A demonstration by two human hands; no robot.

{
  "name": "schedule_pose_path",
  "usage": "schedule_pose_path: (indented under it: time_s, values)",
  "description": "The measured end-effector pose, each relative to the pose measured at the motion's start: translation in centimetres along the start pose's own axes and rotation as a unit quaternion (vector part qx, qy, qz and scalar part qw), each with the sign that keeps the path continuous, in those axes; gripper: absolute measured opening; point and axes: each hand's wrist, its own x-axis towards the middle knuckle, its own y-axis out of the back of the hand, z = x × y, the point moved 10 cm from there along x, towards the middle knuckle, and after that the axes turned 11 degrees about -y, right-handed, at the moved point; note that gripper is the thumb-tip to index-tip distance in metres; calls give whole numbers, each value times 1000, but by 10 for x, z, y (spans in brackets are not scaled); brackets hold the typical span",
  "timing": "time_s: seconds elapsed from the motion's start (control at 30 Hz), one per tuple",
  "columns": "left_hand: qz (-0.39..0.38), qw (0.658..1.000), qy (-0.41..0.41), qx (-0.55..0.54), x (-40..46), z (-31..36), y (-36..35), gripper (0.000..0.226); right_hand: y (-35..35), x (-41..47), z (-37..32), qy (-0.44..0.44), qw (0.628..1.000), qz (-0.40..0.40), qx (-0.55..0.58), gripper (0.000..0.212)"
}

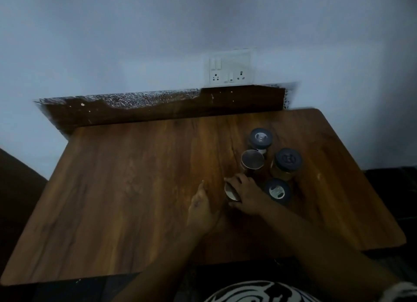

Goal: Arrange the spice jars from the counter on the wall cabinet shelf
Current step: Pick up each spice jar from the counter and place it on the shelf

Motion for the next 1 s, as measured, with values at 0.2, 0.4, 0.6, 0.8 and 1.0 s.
schedule_pose_path:
  time_s: [0.2,0.4,0.6,0.8,1.0]
  values:
    - [-20,989,7,-143,4,-2,34,112,91,-4,-19,-80,953,44,289,46]
    - [-25,897,-58,-437,5,54,73,94,145,-10,-59,-72,930,68,354,33]
    - [-11,886,-70,-458,6,56,96,66,146,-10,-79,-82,920,39,382,62]
    - [-21,842,-39,-537,-3,56,107,65,131,-5,-106,-22,813,-39,580,57]
    - [111,926,-167,-319,-10,62,157,63,143,-15,-120,-20,833,44,551,44]
